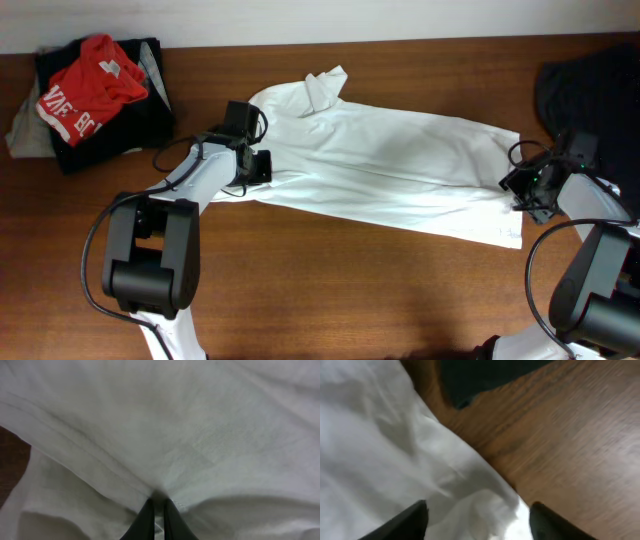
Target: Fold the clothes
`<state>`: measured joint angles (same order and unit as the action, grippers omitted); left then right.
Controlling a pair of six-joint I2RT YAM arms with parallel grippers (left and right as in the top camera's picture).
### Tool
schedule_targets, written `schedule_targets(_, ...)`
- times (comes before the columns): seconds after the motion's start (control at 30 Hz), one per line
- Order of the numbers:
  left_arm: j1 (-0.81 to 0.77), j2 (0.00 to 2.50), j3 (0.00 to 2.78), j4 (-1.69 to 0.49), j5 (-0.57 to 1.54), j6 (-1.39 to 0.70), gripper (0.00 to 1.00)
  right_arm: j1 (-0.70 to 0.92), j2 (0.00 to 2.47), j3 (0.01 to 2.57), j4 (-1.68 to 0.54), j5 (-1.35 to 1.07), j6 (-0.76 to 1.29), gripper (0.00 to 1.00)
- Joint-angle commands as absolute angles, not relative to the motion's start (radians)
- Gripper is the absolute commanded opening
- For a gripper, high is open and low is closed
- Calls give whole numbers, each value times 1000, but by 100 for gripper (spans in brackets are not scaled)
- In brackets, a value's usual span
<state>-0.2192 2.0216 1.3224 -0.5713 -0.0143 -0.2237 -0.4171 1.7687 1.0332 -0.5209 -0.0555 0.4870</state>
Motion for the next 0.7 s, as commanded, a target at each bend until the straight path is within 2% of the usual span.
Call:
schedule_targets(0.0, -208, 2045, 1330, -579, -96, -215, 8, -420, 1774, 1075, -613, 69, 482, 70)
schedule_targets(0.17, -208, 2016, 1414, -668, -103, -215, 7, -433, 1764, 1255, -887, 53, 475, 69)
schedule_targets(0.3, -213, 1963, 1477, -725, -99, -215, 8, -413, 1763, 1353, -1038, -197, 278, 48)
schedule_targets(0.33, -216, 1956, 1479, -729, -93, -215, 9, -407, 1763, 1352, -1045, -242, 249, 45)
schedule_targets(0.37, -220, 1954, 1479, -739, -78, -215, 13, -387, 1763, 1341, -1059, -307, 207, 38)
schedule_targets(0.43, -221, 1961, 1476, -786, -23, -215, 13, -331, 1763, 1301, -1067, -314, 194, 24)
schedule_targets(0.47, -221, 1966, 1474, -820, 9, -215, 12, -306, 1763, 1279, -1060, -314, 195, 20)
schedule_targets(0.67, -220, 1998, 1473, -956, 2, -215, 6, -167, 1763, 1116, -917, -294, 284, 17)
